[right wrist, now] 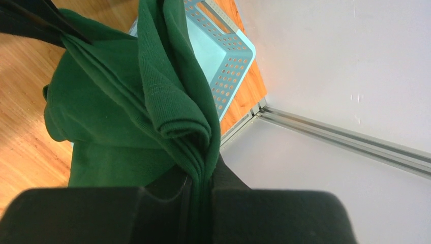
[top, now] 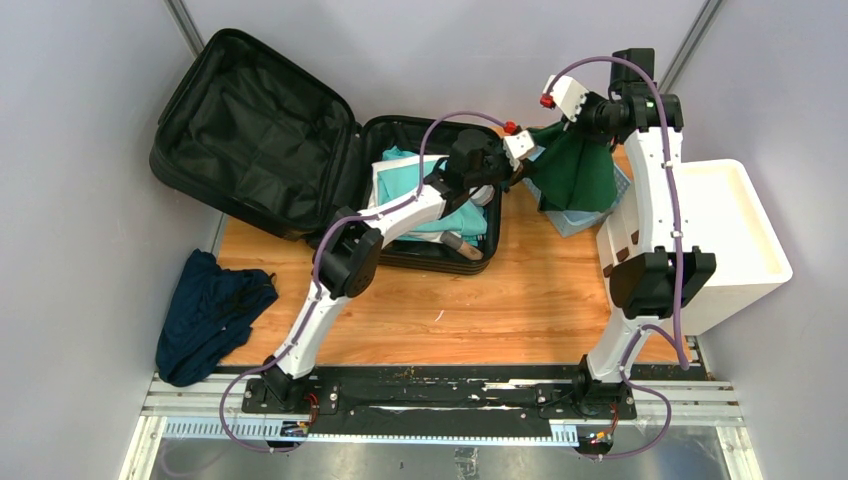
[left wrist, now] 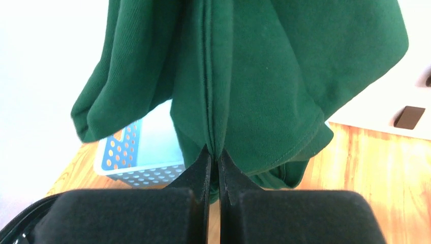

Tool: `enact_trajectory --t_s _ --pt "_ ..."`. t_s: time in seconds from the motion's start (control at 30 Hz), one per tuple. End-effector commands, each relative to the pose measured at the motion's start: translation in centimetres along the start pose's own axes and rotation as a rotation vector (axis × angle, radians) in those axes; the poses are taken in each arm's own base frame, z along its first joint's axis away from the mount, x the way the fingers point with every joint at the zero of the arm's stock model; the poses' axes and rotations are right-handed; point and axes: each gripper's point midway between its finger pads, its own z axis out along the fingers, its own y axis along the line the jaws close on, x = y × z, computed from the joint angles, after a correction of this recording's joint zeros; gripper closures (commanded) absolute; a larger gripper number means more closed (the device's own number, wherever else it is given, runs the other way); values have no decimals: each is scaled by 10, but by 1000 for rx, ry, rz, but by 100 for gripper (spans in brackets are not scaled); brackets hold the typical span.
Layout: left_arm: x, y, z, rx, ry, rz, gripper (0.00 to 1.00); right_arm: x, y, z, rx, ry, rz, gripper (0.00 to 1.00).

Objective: Open, take out, and arrange the luggage
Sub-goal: Place the clothes in the bin.

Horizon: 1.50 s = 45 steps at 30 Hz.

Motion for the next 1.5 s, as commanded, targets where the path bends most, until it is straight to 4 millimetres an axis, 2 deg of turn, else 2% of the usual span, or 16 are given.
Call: enact_trajectory --t_s 0.0,0.1,0.2,0.3,0.43,0.53,0.63,0.73,0.8,0.87,0.97,1.07,1.2,1.37,1.47 --pt "-38 19 -19 -85 -36 69 100 17 -25 -32 106 54 3 100" --pt "-55 22 -28 -109 -47 94 100 19 -28 -43 129 65 -10 100" --pt "-64 33 -34 -177 -47 93 100 19 -28 -51 143 68 -20 100" --pt "-63 45 -35 -240 -40 82 100 18 -26 -53 140 66 -27 100" --pt "-52 56 -33 -303 -22 45 100 18 -23 -49 116 62 -27 100" --pt "-51 56 -38 -319 -14 36 100 10 -17 -65 109 31 -30 100" --pt "-61 49 -45 -308 -24 40 100 0 -8 -85 120 -17 -41 100" --pt "-78 32 -53 -268 -47 52 100 -7 9 -100 92 -50 -34 100" --pt "-91 18 -62 -231 -61 54 100 -6 23 -102 48 -58 -22 100" --pt "-95 2 -69 -186 -62 45 100 -3 35 -99 8 -57 -16 100" --pt "-88 -13 -76 -154 -42 40 100 7 43 -86 -29 -25 -10 100" --pt "-76 -10 -71 -169 -23 25 100 22 41 -60 -68 30 1 100" --pt "-57 9 -49 -232 -4 22 100 42 20 -14 -86 121 -1 100" --pt "-22 40 -14 -317 8 7 100 50 -15 41 -50 140 -15 100" --pt "-4 67 0 -411 0 -19 100 58 -37 71 9 161 -34 100"
